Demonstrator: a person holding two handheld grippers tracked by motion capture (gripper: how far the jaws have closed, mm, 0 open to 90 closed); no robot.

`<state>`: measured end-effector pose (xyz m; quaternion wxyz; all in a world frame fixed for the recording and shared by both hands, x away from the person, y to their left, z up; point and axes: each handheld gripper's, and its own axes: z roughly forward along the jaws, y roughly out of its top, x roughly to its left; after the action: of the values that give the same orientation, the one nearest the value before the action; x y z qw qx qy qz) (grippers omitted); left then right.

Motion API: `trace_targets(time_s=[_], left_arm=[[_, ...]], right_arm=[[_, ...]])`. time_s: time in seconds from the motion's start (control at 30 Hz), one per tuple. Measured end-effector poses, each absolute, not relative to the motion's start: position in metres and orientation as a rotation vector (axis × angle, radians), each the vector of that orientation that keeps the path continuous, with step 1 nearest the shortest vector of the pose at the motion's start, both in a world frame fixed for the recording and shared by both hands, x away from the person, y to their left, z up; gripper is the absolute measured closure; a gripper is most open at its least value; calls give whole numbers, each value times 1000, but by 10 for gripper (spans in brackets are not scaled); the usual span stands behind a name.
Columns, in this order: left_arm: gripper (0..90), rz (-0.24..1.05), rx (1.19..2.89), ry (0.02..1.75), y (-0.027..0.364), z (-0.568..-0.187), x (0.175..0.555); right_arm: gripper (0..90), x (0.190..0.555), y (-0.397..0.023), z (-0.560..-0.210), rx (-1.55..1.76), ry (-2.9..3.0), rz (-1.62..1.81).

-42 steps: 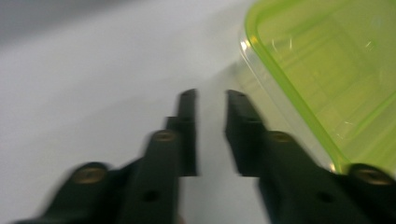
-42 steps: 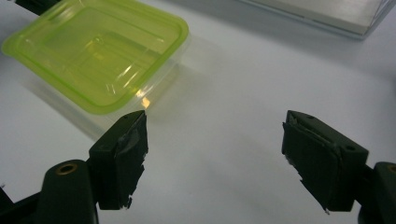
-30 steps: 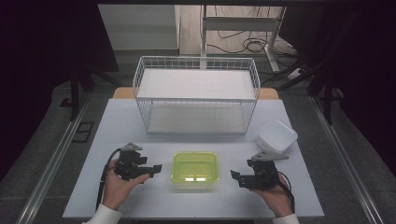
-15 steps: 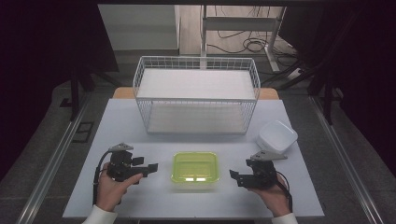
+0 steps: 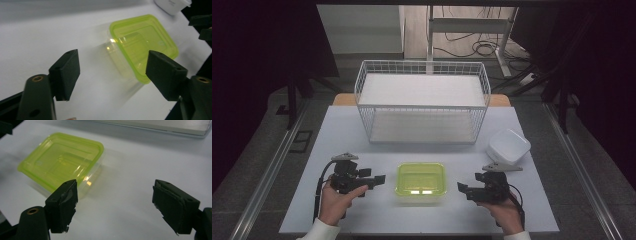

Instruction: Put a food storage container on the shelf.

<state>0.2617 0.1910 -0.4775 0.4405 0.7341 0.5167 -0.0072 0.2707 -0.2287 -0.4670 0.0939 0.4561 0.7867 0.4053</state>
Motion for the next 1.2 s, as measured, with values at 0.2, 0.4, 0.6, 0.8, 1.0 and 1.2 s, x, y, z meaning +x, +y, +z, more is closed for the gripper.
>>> trace_targets(time_s=[0.2,0.4,0.6,0.8,1.0,1.2], left_arm=[[341,-83,1816,1266,183,-481,266],[347,-121,1819,1264,176,-485,270],[353,-148,1810,1269,174,-487,271],[366,-170,1818,1282,168,-493,274],[391,-187,1801,1295,167,-497,279],[412,-232,1780,1299,163,-502,284]], right_arm=[[245,272,-221,-463,1387,2368,1267],[276,279,-215,-466,1417,2381,1291],[310,282,-204,-470,1415,2416,1303],[348,290,-196,-475,1429,2443,1297],[383,298,-195,-479,1466,2441,1311],[405,302,-193,-485,1495,2444,1310]])
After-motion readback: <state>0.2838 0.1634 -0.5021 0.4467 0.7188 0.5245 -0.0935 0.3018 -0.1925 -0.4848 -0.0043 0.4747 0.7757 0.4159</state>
